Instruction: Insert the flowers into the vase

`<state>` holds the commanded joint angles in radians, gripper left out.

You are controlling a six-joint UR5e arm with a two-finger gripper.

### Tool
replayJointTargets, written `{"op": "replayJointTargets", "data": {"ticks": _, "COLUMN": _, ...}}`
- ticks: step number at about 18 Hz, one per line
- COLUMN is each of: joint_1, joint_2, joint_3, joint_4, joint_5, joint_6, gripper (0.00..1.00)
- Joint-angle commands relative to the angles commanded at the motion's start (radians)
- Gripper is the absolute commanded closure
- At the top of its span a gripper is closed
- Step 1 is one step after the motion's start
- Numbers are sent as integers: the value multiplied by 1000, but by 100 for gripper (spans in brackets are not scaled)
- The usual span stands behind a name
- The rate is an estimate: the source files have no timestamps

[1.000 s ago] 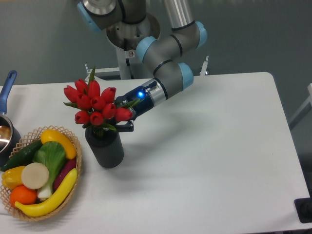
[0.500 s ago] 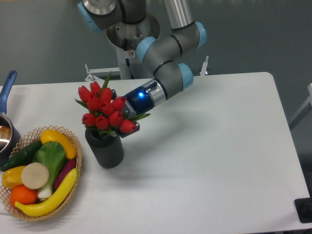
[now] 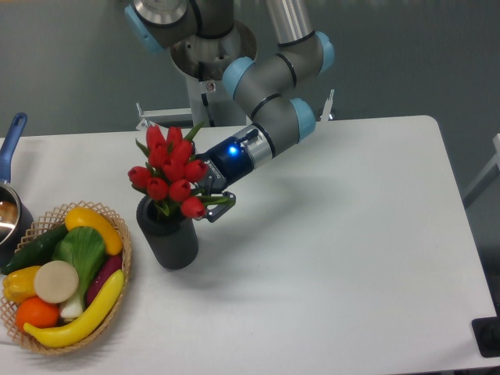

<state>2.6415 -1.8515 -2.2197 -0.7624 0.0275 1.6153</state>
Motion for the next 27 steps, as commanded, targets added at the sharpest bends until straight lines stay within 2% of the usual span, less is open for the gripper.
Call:
{"op": "replayJointTargets", "data": {"ticks": 5, "joint_1": 29, "joint_2": 11, "joint_3": -11, "joint_4": -2, "joint_5": 84, "joint_6": -2, "gripper": 0}}
{"op": "replayJointTargets", "data": {"ticks": 8, "joint_1": 52, "joint_2": 18, "joint_3": -20, "joint_4": -3, "joint_5": 85, "joint_6": -3, "gripper": 0}}
{"op": "replayJointTargets", "data": {"ticks": 17, "joint_1": 129, "joint_2": 92, "joint_3": -49, "joint_4": -3, "joint_5": 86, "joint_6": -70, "gripper": 0}}
{"op": "replayJointTargets", "data": {"ticks": 19, "joint_1": 164, "joint_2": 115, "joint_3": -64, "joint_4": -3, "joint_5": 88, "joint_6": -71, "gripper": 0}}
{"op": "replayJointTargets", "data": {"ticks": 21, "joint_1": 230, "joint_2": 133, "joint_3": -55, "joint_4": -2, "joint_5": 98, "joint_6": -66, "gripper": 0}}
{"op": "replayJointTargets", "data": {"ticks": 22, "joint_1": 256, "joint_2": 140, "joint_3": -46, "joint_4": -2, "joint_5": 138, "joint_6": -66, "gripper": 0}}
{"op": "replayJointTargets", "data": {"ticks": 23, "joint_1": 302, "joint_2": 156, "joint_3": -2, "joint_4": -2, "joint_5": 314, "joint_6": -63, "gripper": 0}}
{"op": "replayJointTargets", "data": {"ticks": 24, "joint_1": 308, "joint_2": 156, "joint_3": 23, "joint_4": -2, "joint_5": 391, "joint_6": -64, "gripper": 0}}
{"op": "replayJointTargets", "data": {"ticks": 27, "joint_1": 351, "joint_2": 155, "joint_3": 95, "joint_4": -3, "joint_5": 526, "joint_6": -72, "gripper": 0}}
